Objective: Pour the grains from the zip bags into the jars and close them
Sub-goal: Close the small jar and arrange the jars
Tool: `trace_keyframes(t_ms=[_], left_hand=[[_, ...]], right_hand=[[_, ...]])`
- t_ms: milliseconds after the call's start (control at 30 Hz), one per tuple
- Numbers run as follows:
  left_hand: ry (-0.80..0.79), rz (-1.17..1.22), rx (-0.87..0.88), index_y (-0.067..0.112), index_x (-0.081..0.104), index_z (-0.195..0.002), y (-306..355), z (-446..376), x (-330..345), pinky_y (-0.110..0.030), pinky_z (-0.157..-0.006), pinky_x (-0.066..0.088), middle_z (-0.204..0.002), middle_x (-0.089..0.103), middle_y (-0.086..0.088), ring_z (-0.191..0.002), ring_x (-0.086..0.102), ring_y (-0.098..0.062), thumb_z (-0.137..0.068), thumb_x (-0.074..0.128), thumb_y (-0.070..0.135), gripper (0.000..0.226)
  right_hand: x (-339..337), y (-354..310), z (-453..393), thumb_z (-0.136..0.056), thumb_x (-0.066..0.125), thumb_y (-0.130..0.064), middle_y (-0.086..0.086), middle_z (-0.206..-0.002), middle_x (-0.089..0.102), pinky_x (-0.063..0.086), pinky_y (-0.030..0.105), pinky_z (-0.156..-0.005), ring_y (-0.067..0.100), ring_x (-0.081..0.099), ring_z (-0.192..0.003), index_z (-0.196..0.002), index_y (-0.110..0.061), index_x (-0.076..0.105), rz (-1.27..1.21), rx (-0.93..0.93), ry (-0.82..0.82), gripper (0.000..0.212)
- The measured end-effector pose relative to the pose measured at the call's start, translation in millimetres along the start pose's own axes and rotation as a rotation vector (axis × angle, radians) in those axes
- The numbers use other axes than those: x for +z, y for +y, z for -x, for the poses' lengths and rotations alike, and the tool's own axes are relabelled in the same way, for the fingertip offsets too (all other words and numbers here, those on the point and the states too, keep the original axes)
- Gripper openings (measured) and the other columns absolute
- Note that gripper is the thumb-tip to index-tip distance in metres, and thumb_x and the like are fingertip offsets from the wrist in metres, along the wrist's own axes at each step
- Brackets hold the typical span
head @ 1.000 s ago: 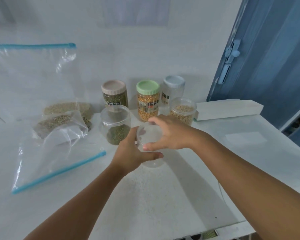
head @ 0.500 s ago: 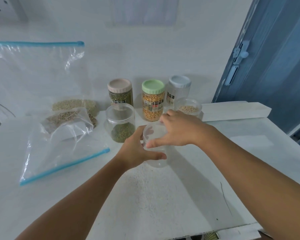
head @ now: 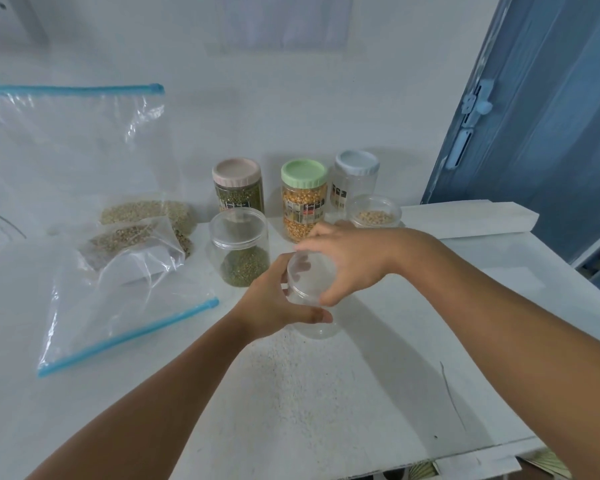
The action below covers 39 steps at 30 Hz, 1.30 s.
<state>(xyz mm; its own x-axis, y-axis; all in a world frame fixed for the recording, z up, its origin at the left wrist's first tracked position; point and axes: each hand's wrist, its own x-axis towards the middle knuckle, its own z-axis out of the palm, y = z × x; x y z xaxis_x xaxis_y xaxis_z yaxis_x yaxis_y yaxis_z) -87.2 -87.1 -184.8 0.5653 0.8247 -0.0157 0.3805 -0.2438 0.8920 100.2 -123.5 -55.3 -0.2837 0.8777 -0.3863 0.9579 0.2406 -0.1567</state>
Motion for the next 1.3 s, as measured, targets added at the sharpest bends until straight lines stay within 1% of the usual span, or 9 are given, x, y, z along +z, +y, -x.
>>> trace_keyframes(t_ms=[100, 200, 267, 433, 600, 867, 1000, 1167, 1300], left_hand=[[-0.017, -0.002, -0.003, 0.041, 0.042, -0.148, 0.0, -0.8, -1.4, -0.024, -0.103, 0.047, -0.138, 0.056, 0.023, -0.126, 0.054, 0.001, -0.053, 0.1, 0.053, 0.113], [-0.028, -0.001, -0.017, 0.043, 0.042, -0.147, -0.9, -2.7, -1.0, -0.027, -0.101, 0.052, -0.137, 0.057, 0.022, -0.125, 0.057, -0.006, -0.054, 0.1, 0.052, 0.11], [-0.035, 0.001, -0.021, 0.043, 0.04, -0.148, -0.7, -3.3, -1.3, -0.027, -0.1, 0.051, -0.139, 0.055, 0.021, -0.126, 0.056, -0.008, -0.053, 0.1, 0.053, 0.113], [-0.03, -0.018, 0.005, 0.042, 0.04, -0.149, -3.3, -1.7, -2.7, -0.019, -0.099, 0.045, -0.139, 0.055, 0.026, -0.126, 0.054, 0.0, -0.051, 0.1, 0.058, 0.116], [-0.044, 0.003, -0.021, 0.046, 0.04, -0.146, -1.6, -4.8, -0.9, -0.019, -0.092, 0.051, -0.137, 0.056, 0.026, -0.123, 0.057, -0.002, -0.052, 0.1, 0.056, 0.112], [-0.036, -0.012, 0.006, 0.042, 0.038, -0.149, -1.4, -3.7, -2.1, -0.024, -0.103, 0.045, -0.14, 0.055, 0.025, -0.127, 0.054, -0.001, -0.051, 0.1, 0.056, 0.117], [-0.03, 0.006, -0.002, 0.046, 0.045, -0.14, -4.9, -3.1, -2.5, -0.023, -0.101, 0.05, -0.13, 0.061, 0.026, -0.119, 0.059, 0.003, -0.052, 0.102, 0.051, 0.105], [-0.038, 0.015, -0.001, 0.045, 0.043, -0.142, -5.6, -4.4, -2.5, -0.022, -0.104, 0.045, -0.135, 0.056, 0.028, -0.127, 0.053, 0.0, -0.052, 0.101, 0.05, 0.107], [-0.042, 0.017, -0.006, 0.043, 0.041, -0.145, -7.3, -3.8, -2.4, -0.025, -0.107, 0.043, -0.137, 0.056, 0.027, -0.129, 0.052, -0.001, -0.053, 0.101, 0.051, 0.11]], right_hand=[[-3.5, 1.3, 2.3, -0.071, 0.061, -0.091, -0.01, -0.166, 0.016, 0.031, 0.053, -0.12, 0.022, 0.014, -0.154, -0.164, -0.034, 0.017, 0.007, 0.071, -0.034, 0.117], [5.8, -9.4, -0.9, -0.064, 0.036, -0.106, 0.002, -0.149, 0.048, 0.048, 0.048, -0.099, 0.026, 0.048, -0.132, -0.15, -0.023, 0.042, 0.168, 0.21, 0.1, 0.12], [9.2, -11.7, -3.4, -0.066, 0.045, -0.102, -0.002, -0.141, 0.053, 0.049, 0.045, -0.094, 0.023, 0.052, -0.122, -0.146, -0.023, 0.044, 0.174, 0.173, 0.125, 0.112], [-7.6, -8.4, 2.5, -0.068, 0.069, -0.087, -0.01, -0.171, 0.007, 0.026, 0.056, -0.123, 0.025, 0.006, -0.158, -0.165, -0.036, 0.004, 0.07, 0.083, -0.071, 0.127], [1.4, -13.6, -0.5, -0.065, 0.044, -0.103, 0.001, -0.14, 0.053, 0.049, 0.046, -0.098, 0.025, 0.053, -0.123, -0.144, -0.023, 0.047, 0.196, 0.198, 0.084, 0.113], [-9.7, -5.9, -1.5, -0.066, 0.086, -0.051, -0.009, -0.136, 0.036, 0.052, 0.041, -0.095, 0.017, 0.04, -0.124, -0.151, -0.04, 0.031, 0.09, -0.042, 0.067, 0.102], [-4.8, 11.3, 13.2, -0.068, 0.088, -0.042, -0.019, -0.141, 0.032, 0.056, 0.036, -0.088, 0.008, 0.053, -0.112, -0.15, -0.039, 0.025, -0.097, -0.039, 0.152, 0.103], [35.5, 57.5, 45.9, -0.07, 0.094, -0.039, -0.017, -0.155, 0.036, 0.042, 0.021, -0.105, -0.002, 0.041, -0.14, -0.146, -0.042, 0.027, -0.539, 0.01, 0.346, 0.102], [101.4, 85.7, 51.2, -0.047, 0.099, -0.062, -0.015, -0.156, 0.044, 0.037, 0.033, -0.12, 0.0, 0.043, -0.143, -0.133, -0.047, 0.036, -0.949, 0.093, 0.401, 0.107]])
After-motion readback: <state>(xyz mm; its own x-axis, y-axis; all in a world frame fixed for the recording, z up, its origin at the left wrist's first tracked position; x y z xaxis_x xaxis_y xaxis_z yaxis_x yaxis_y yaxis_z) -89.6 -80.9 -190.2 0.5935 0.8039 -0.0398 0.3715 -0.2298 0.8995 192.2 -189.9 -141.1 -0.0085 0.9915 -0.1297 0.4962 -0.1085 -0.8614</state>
